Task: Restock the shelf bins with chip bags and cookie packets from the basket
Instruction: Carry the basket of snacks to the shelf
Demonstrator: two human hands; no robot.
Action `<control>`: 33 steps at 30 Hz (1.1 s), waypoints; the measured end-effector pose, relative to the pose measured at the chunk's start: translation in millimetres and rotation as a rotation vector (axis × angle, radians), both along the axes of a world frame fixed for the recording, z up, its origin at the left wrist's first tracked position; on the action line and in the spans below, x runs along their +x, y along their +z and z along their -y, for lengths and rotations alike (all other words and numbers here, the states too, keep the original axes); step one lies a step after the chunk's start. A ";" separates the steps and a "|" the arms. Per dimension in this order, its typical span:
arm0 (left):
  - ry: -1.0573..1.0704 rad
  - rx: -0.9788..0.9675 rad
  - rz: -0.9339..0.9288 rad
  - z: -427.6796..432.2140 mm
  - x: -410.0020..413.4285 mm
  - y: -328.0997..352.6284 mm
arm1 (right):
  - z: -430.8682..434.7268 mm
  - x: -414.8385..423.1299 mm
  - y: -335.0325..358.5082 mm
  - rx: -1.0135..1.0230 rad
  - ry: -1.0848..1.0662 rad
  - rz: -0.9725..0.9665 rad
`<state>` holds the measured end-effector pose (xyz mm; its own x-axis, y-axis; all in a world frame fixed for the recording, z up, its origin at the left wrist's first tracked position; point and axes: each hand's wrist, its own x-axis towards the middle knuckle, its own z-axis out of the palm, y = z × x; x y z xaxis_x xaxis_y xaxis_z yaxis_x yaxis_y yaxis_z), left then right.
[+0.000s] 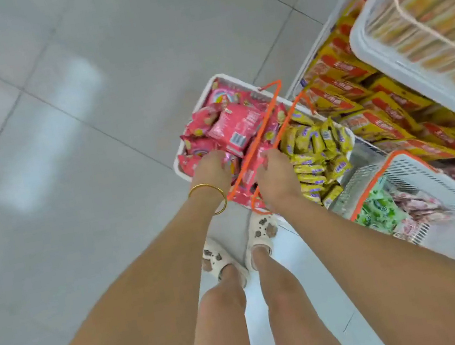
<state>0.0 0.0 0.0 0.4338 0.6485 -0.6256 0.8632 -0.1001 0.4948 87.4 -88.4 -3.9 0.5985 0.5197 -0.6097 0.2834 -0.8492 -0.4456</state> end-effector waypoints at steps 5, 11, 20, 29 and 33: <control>-0.086 -0.022 -0.004 1.0 62.9 -46.1 | -7.0 52.7 -58.0 0.061 -0.549 -0.109; -0.267 -0.010 -0.070 -0.4 96.6 -95.0 | -17.1 74.7 -106.7 -0.212 -0.551 -0.237; -0.206 -0.125 -0.135 -18.3 107.0 -108.6 | -19.4 79.0 -115.6 -0.036 -0.823 -0.406; -0.045 -0.242 -0.080 -27.7 111.0 -117.0 | -7.2 85.9 -125.2 0.094 -0.938 -0.386; 0.115 -0.224 0.032 -17.7 111.2 -116.4 | -5.9 81.1 -129.4 0.147 -0.978 -0.325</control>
<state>111.2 17.7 -116.4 0.3871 0.5415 -0.7462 0.8461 0.1130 0.5209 168.5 -82.4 -133.4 0.6167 -0.0213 -0.7869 -0.6517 -0.5746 -0.4951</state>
